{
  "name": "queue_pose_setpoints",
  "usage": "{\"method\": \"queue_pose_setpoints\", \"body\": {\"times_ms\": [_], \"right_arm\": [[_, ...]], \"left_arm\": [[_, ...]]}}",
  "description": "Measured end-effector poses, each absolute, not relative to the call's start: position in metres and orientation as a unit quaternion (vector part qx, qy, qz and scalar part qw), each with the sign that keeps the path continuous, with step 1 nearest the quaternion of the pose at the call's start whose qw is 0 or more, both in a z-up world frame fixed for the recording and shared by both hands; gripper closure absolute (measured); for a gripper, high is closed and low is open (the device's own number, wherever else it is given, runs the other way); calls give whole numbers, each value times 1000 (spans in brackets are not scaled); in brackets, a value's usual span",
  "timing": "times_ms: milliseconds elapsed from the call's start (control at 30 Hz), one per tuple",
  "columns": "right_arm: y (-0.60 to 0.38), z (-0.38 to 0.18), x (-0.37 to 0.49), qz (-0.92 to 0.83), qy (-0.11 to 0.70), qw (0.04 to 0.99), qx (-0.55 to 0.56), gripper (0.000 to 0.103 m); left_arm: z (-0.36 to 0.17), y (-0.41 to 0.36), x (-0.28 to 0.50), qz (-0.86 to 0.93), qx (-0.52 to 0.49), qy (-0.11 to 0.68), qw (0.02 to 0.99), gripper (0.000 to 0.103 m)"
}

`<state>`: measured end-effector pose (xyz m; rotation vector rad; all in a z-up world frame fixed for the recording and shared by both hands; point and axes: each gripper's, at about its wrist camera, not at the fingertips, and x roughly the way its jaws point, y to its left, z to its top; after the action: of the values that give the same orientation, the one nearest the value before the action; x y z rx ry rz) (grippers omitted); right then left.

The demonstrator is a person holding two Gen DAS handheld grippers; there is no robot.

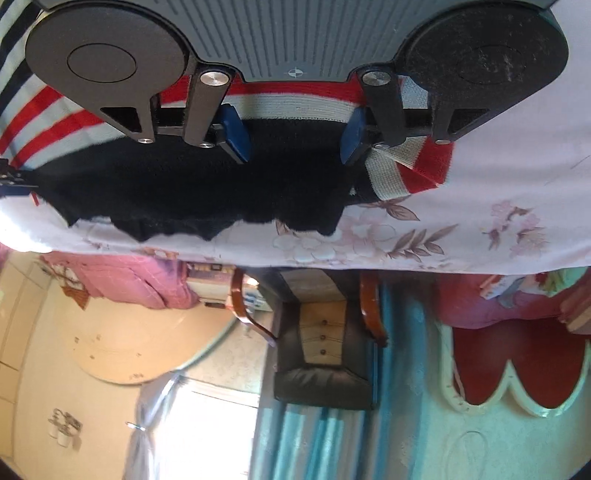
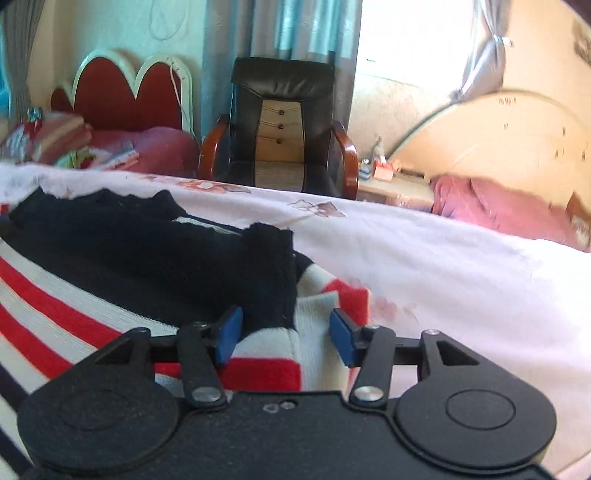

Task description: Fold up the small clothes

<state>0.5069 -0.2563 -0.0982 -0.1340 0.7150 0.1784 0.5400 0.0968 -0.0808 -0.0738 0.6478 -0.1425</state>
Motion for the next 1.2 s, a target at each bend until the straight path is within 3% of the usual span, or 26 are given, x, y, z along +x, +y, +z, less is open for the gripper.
{"method": "queue_pose_setpoints", "body": {"times_ms": [67,133,300,467,633,700,733,767,867,1000,1200], "right_arm": [[-247,-85,496,74,329,940,-60,69],[-229,-78,481,109,314,942,-43,69],[-162,-92,462,198,344,915,-69,69],[-169,-103,439,186,337,913,-137,69],[-219,-87,415,130,348,924,-91,67],[-236,-78,401,131,329,934,-51,67],[-245,-77,398,132,335,932,-27,67],[-250,-79,397,130,345,929,-10,67],[-253,-90,395,112,370,922,4,67],[-246,-99,389,102,368,924,-15,67],[-249,-100,387,102,373,922,-13,66]], "left_arm": [[-71,76,526,-97,-32,290,952,45],[-74,44,515,-120,-9,291,949,37],[-101,4,494,-123,38,321,938,36],[-95,43,463,-89,30,323,942,36],[-78,109,415,-16,2,288,957,36],[-83,138,407,-1,-45,310,950,37],[-87,147,406,-11,-72,320,945,43],[-90,155,406,-21,-95,331,939,65],[-94,156,405,-15,-96,346,933,69],[-95,160,401,-15,-117,336,934,98],[-104,163,386,-15,-113,348,931,98]]}}
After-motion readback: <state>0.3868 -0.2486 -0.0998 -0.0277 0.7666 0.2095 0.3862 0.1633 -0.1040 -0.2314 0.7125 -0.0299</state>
